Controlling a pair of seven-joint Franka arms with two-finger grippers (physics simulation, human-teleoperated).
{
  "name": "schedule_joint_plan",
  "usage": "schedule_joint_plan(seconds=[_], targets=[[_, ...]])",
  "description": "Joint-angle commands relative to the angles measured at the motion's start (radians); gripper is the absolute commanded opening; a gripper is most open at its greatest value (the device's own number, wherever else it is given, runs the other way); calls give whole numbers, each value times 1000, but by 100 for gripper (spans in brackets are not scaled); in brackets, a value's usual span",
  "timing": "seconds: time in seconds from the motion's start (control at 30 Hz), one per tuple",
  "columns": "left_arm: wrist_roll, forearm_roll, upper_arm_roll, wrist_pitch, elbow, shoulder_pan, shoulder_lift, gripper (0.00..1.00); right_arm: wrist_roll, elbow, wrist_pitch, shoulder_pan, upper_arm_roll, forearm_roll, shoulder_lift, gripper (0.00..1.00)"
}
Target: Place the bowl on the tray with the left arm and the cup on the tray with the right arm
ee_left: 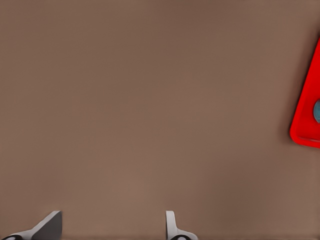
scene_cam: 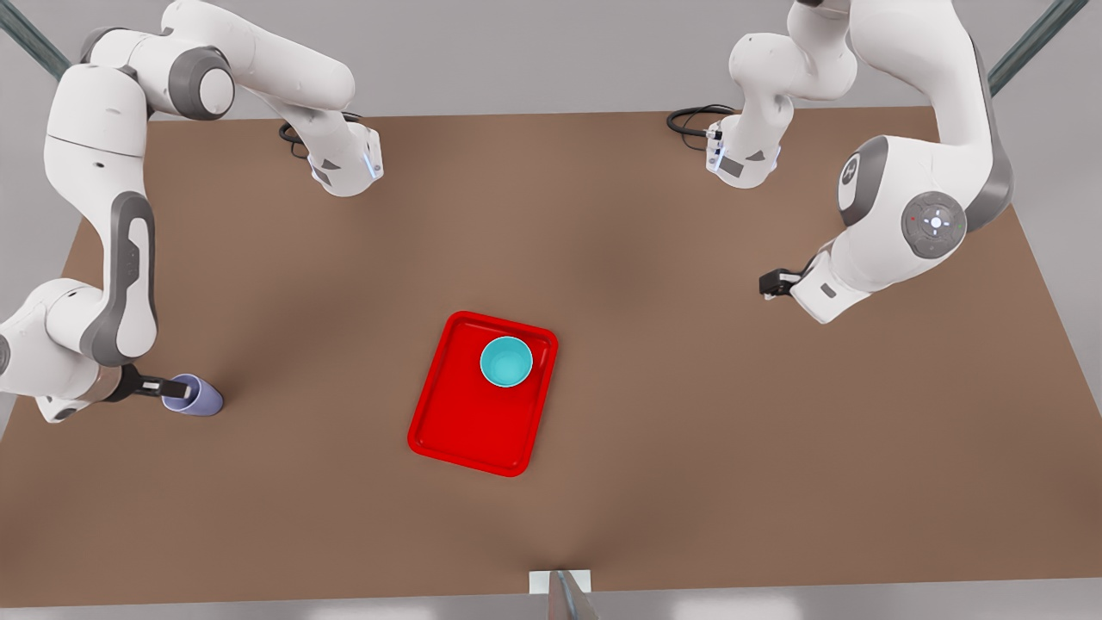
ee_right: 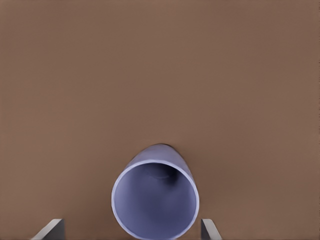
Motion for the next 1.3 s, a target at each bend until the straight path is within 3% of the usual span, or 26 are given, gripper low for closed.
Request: schedule_joint_plan(seconds=[0.0,1.0,1.03,1.07,1.1,1.13,1.27], targets=[[0,-3,-1,0,0,0,1,100,-21,1,14,-4,0,0,5,100],[0,-1,1,2,0,0,6,100,-90,9,88,-52,0,6,129,100],[0,-1,1,2,0,0,6,100,-91,10,88,-52,0,5,128,91],[0,-1,1,2,-2,0,6,100,-93,15,86,-52,0,3,128,66],[0,-1,1,2,-2,0,6,100,-91,15,86,-47,0,3,126,55],[0,-1,1,2,-2,0,8,100,-90,16,86,-46,0,3,124,51],[0,-1,1,3,-3,0,8,100,-90,15,69,-43,0,3,109,53]])
